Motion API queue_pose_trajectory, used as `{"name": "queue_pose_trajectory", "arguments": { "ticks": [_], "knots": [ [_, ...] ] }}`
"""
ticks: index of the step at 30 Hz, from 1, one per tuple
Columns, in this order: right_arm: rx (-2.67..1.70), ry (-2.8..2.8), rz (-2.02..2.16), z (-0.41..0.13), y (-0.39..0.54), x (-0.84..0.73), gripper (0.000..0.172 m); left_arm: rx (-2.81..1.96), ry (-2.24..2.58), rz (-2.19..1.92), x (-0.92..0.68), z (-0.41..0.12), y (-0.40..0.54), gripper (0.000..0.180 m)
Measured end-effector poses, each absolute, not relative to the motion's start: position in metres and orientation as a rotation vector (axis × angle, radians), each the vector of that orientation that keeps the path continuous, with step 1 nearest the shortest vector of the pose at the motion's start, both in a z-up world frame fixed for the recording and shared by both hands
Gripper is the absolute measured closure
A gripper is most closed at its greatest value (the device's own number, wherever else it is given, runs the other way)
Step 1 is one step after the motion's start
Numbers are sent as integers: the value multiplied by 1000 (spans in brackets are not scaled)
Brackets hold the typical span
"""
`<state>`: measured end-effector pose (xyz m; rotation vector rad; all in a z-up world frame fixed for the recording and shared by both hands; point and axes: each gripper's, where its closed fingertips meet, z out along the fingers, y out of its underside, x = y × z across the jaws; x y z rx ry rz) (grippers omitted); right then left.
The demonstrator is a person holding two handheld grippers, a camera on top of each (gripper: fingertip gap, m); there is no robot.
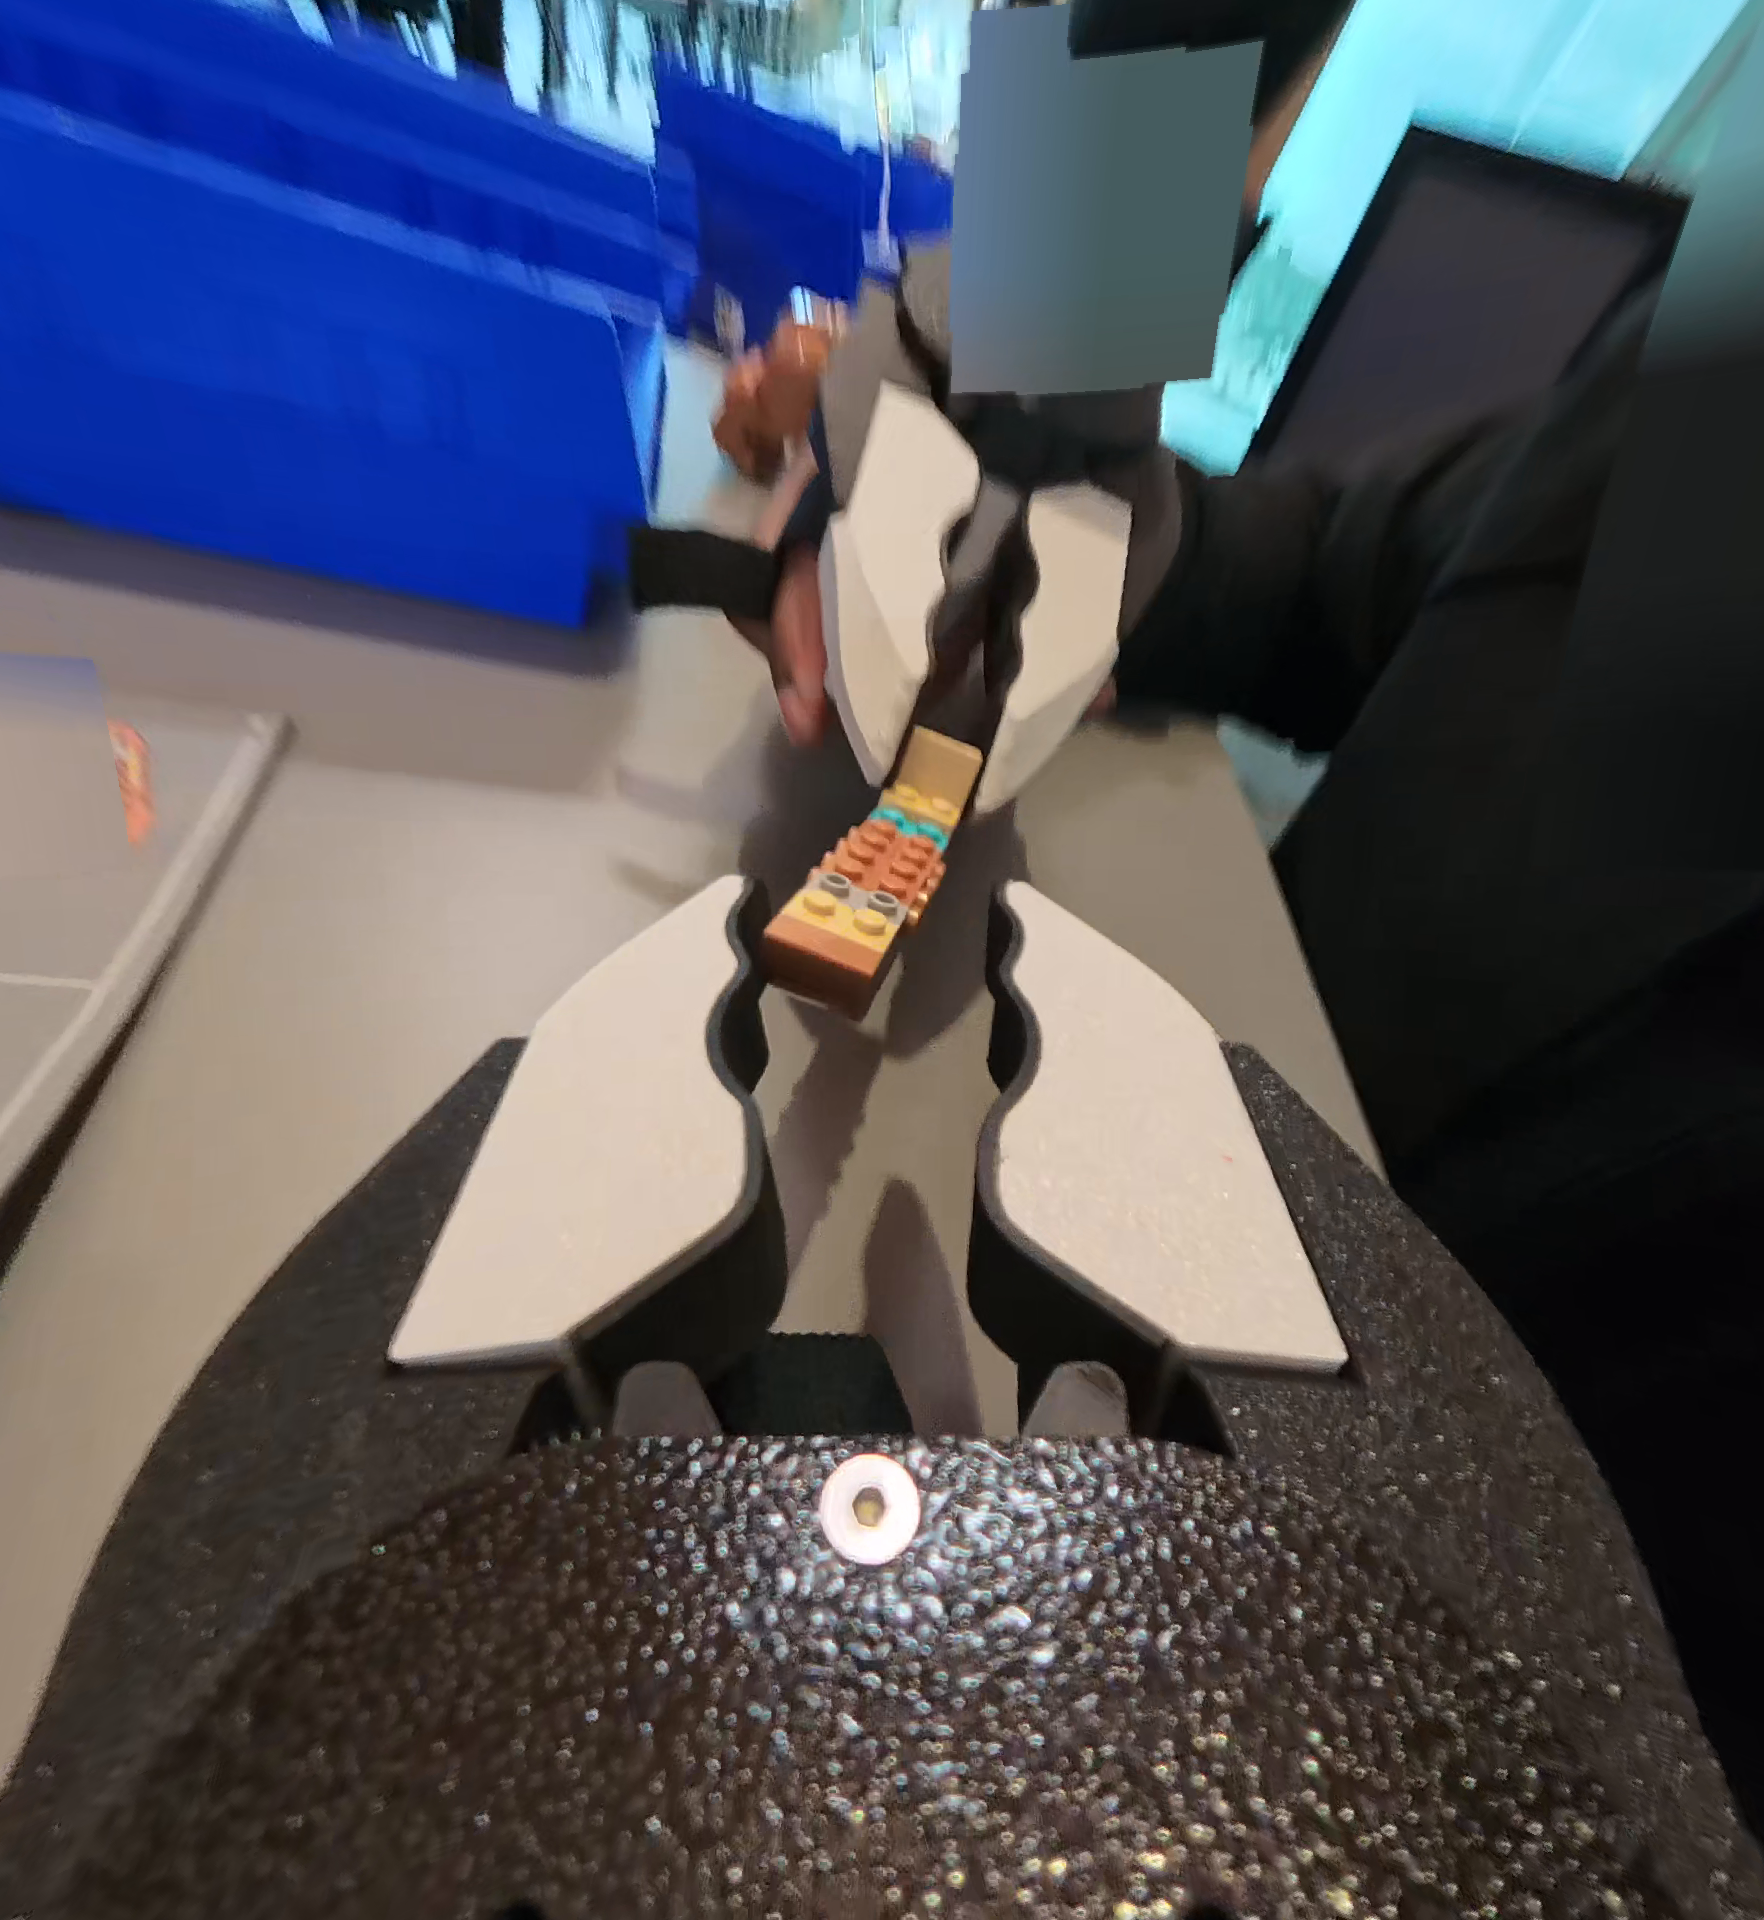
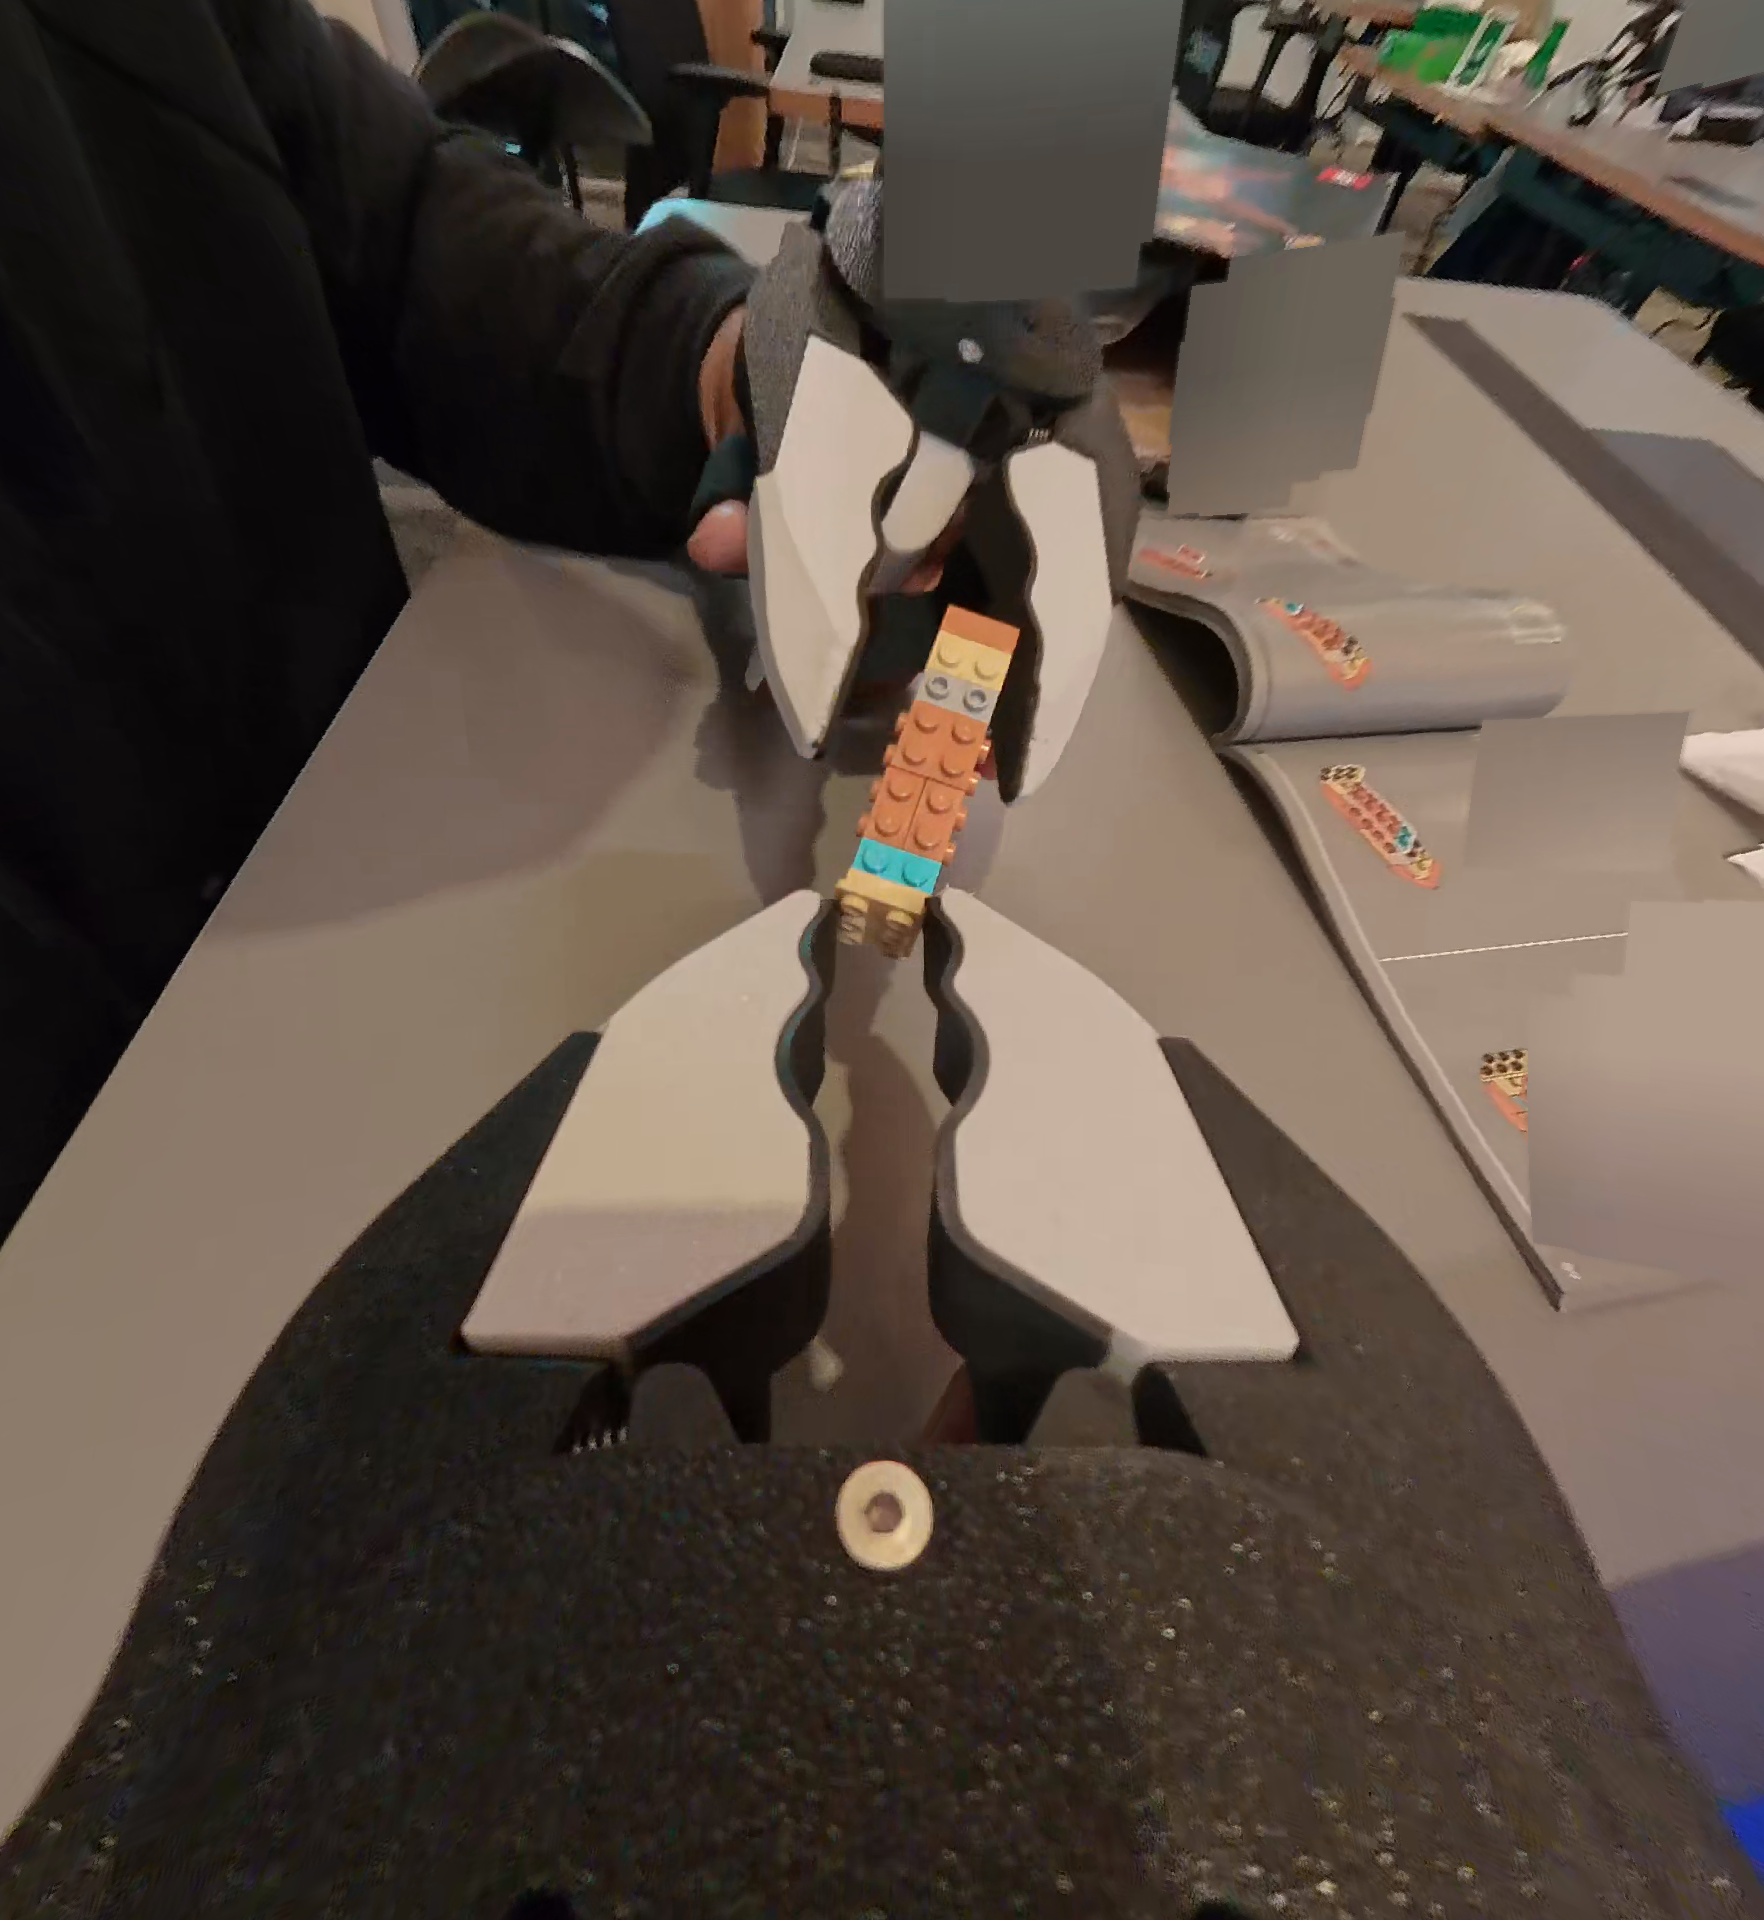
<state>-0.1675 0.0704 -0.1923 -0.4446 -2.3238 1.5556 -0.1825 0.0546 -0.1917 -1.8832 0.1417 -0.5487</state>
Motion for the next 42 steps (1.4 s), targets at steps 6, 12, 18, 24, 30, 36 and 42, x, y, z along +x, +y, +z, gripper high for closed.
{"name": "queue_pose_trajectory", "arguments": {
  "ticks": [6, 12, 18, 24, 30, 36, 42],
  "knots": [
    [-397, -2528, 1478, -219, 68, -152, 156, -1996, 195, -576, -178, -211, 47, 141],
    [-317, -2647, 1396, -234, 66, -140, 168, -1978, 210, -602, -177, -209, 46, 142],
    [-334, -2616, 1374, -233, 69, -145, 167, -1989, 213, -608, -177, -211, 46, 142],
    [-358, -2595, 1274, -235, 77, -153, 156, -1990, 206, -616, -177, -211, 46, 142],
    [-448, -2548, 1240, -233, 88, -166, 151, -2016, 205, -613, -176, -215, 46, 142],
    [-577, -2504, 1128, -241, 103, -182, 151, -2034, 214, -593, -175, -218, 47, 143],
    [-722, -2498, 1068, -246, 119, -190, 147, -2030, 179, -596, -179, -217, 48, 143]
  ]
}}
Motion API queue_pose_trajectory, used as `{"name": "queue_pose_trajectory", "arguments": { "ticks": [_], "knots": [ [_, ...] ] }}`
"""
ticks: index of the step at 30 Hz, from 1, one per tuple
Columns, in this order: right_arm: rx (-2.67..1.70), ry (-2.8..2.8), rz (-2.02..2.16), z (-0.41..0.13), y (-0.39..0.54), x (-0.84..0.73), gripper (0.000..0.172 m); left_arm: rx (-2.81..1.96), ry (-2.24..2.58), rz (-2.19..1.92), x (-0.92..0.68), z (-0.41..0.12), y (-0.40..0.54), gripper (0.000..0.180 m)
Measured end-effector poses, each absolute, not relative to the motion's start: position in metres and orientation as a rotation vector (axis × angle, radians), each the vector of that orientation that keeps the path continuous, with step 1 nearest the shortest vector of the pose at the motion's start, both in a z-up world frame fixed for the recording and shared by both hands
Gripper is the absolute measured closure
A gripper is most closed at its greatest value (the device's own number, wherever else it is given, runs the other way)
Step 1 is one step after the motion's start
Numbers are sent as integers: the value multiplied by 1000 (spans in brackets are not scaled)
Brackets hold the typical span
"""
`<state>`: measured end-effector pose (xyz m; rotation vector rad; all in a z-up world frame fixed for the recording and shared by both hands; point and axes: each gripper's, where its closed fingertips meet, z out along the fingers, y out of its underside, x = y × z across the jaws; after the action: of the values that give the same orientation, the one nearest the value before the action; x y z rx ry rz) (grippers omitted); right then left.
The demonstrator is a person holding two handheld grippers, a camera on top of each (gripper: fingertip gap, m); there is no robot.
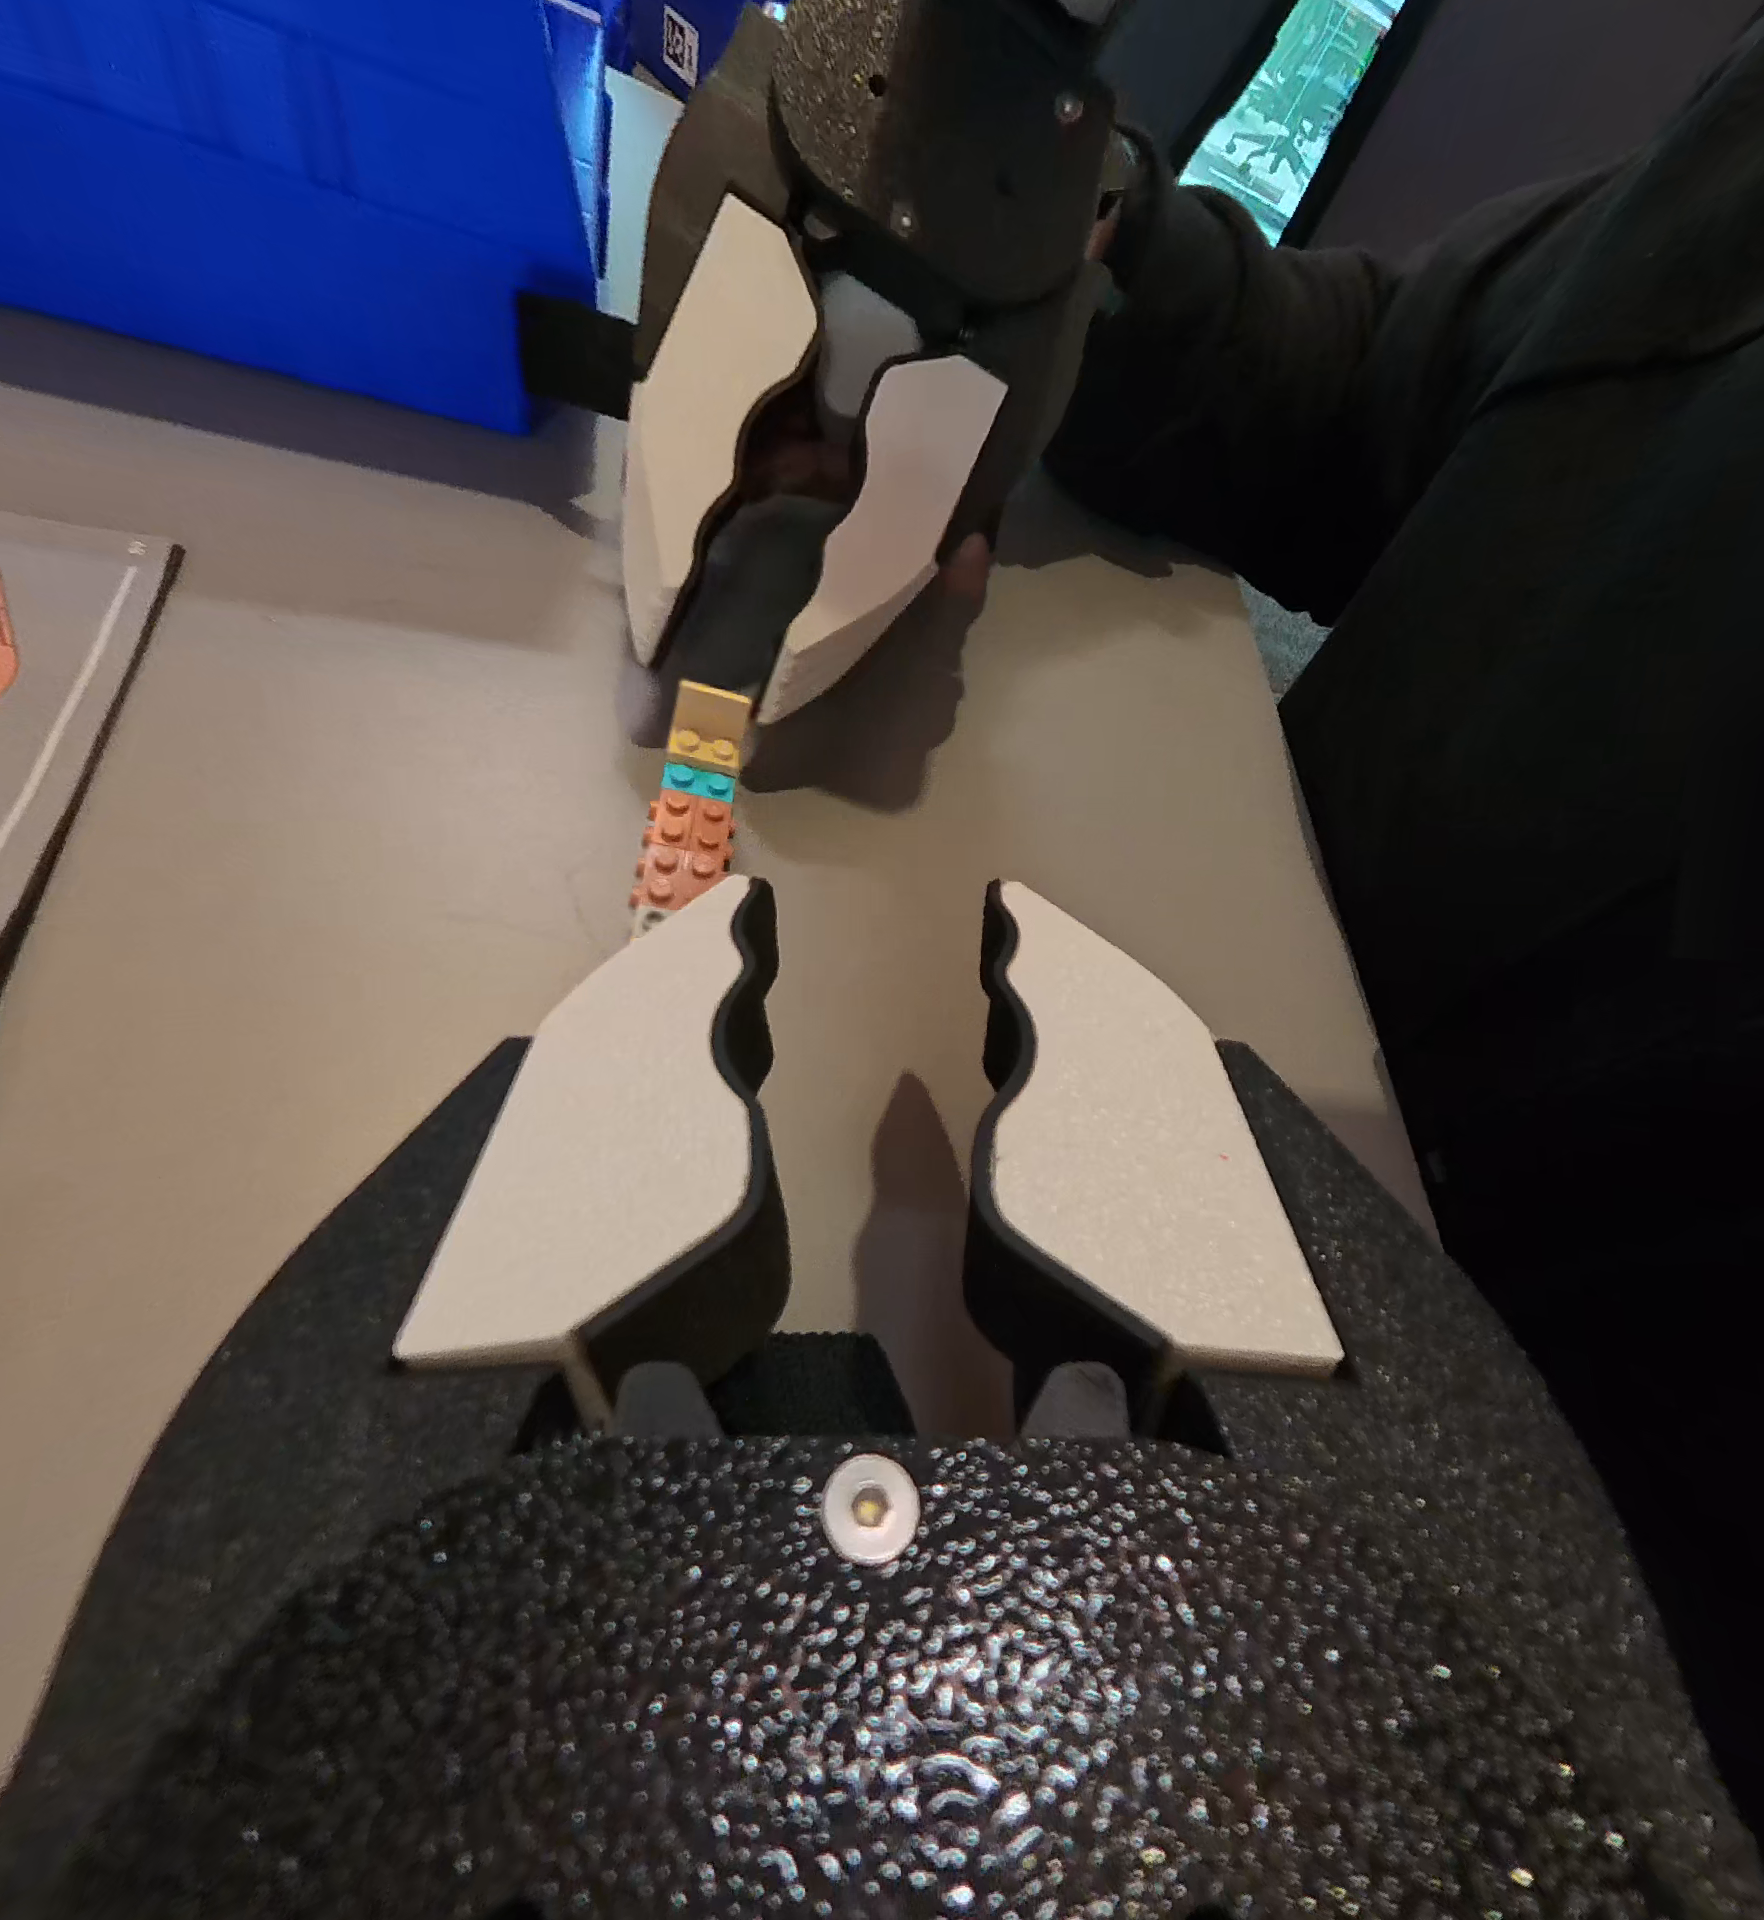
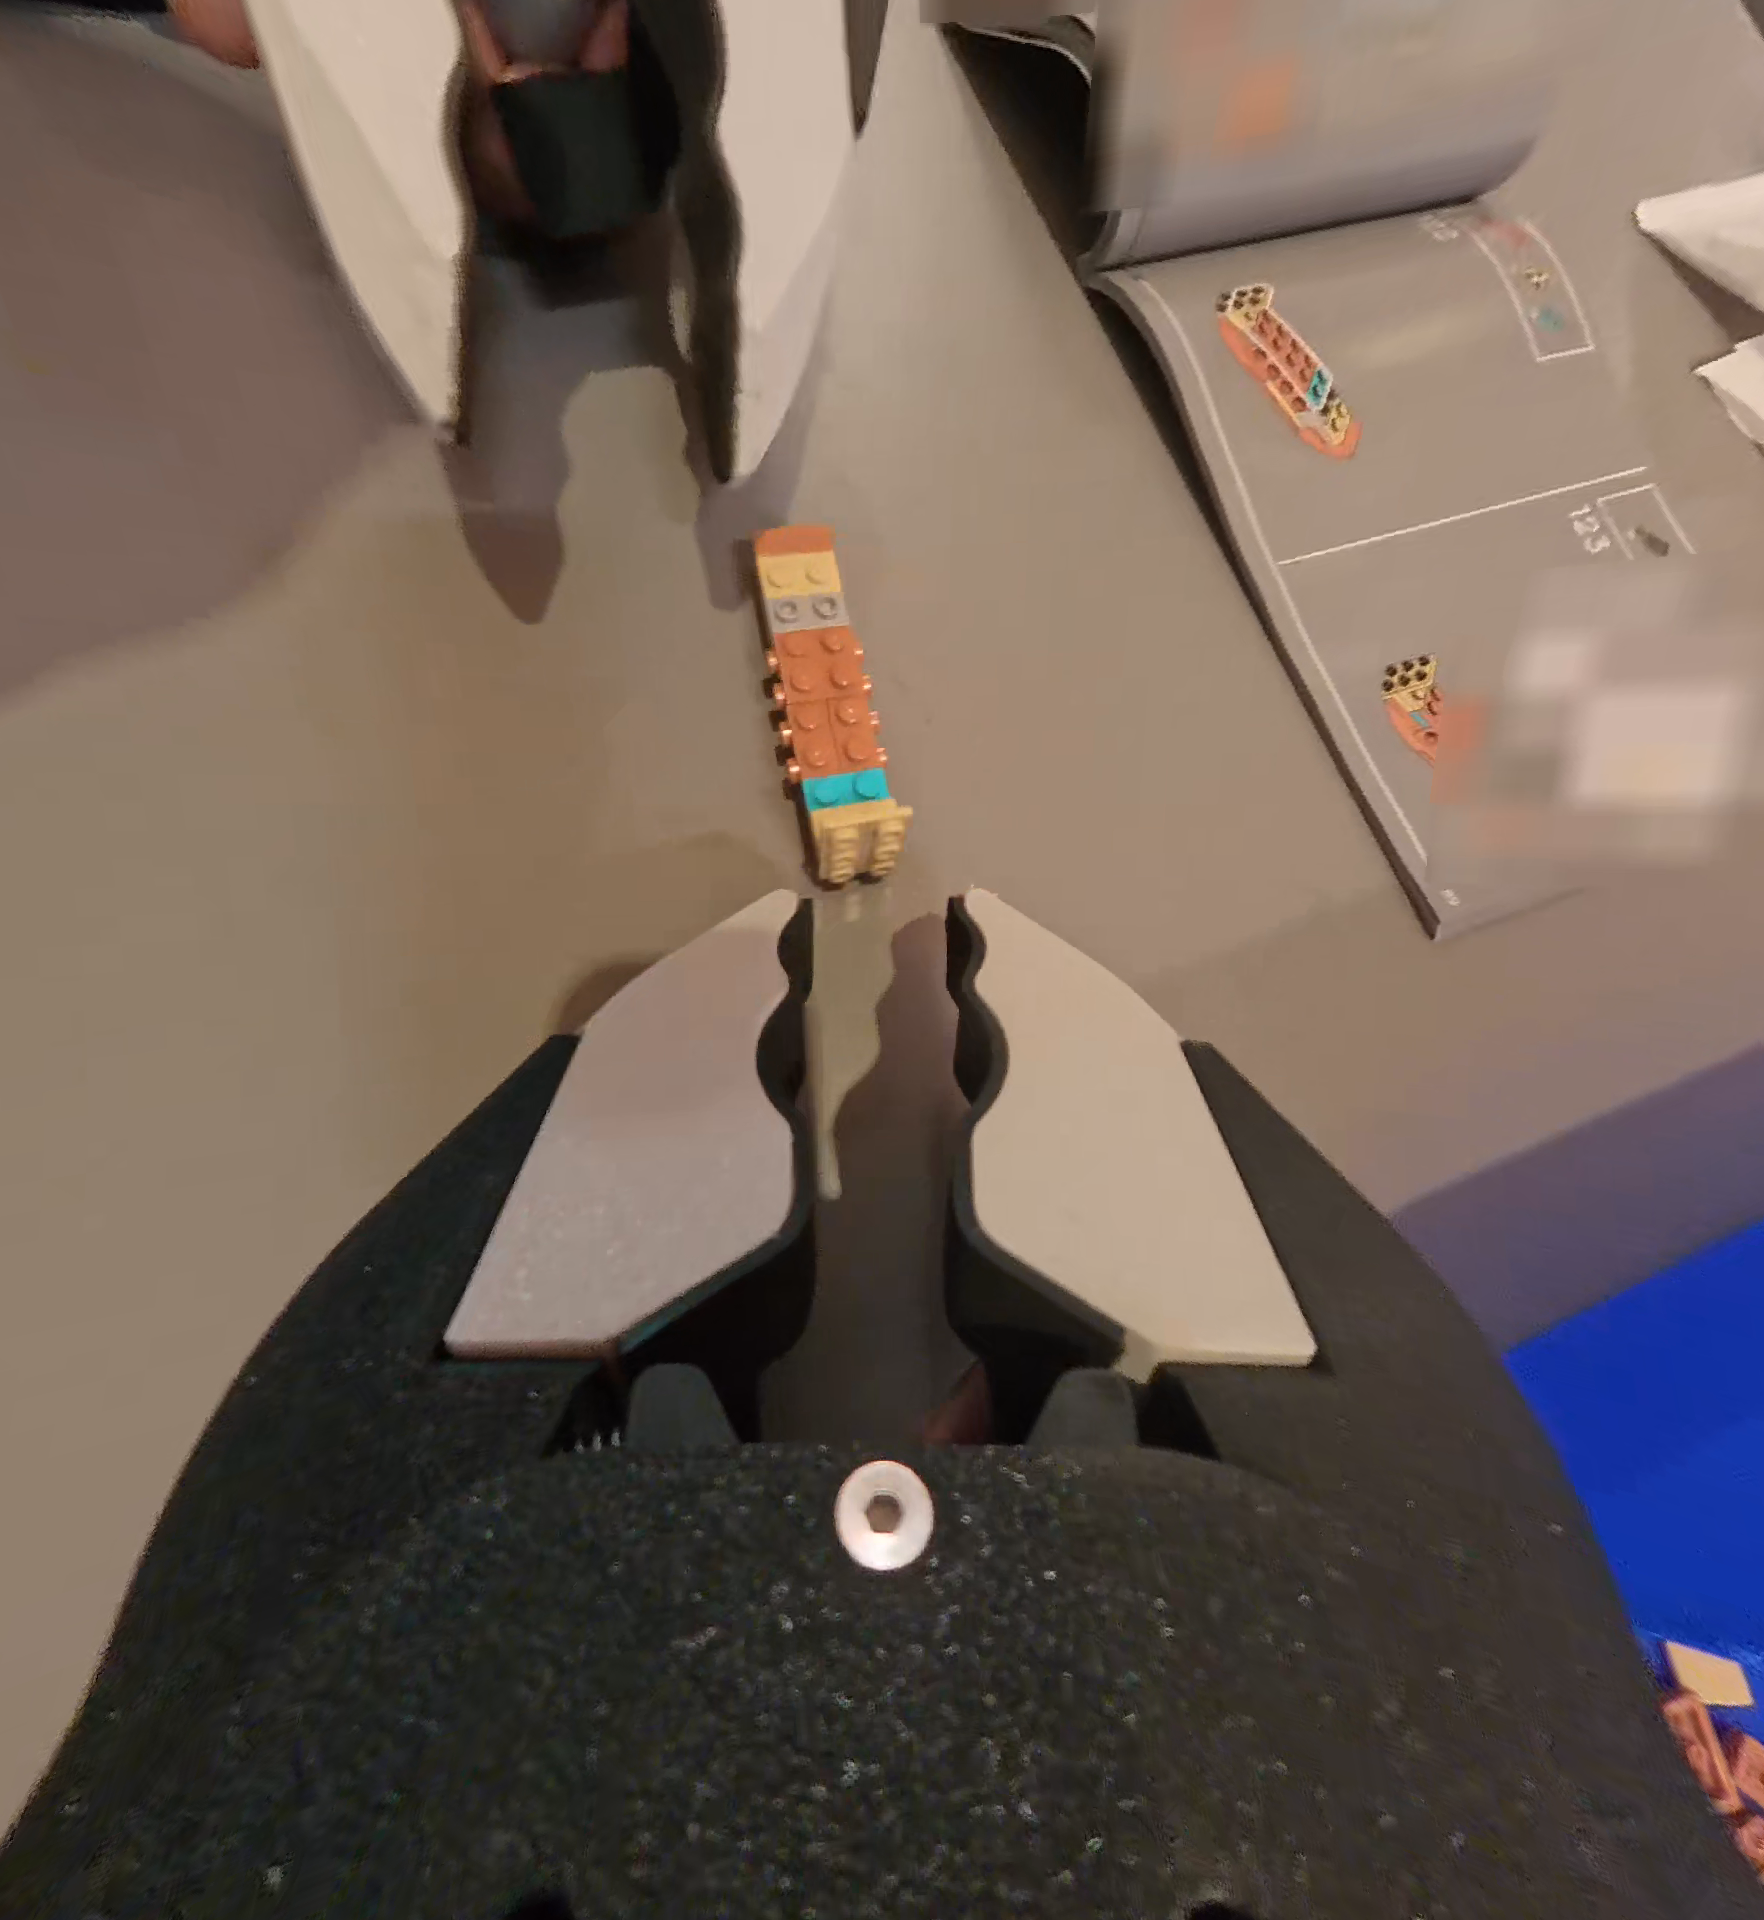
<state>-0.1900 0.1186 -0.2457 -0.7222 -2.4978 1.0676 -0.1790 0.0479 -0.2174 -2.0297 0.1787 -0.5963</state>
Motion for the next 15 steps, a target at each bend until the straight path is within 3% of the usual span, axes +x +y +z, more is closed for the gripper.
{"name": "queue_pose_trajectory", "arguments": {
  "ticks": [15],
  "knots": [
    [-776, -2384, 1123, -242, 107, -204, 148, -1974, 65, -543, -201, -210, 53, 145]
  ]
}}
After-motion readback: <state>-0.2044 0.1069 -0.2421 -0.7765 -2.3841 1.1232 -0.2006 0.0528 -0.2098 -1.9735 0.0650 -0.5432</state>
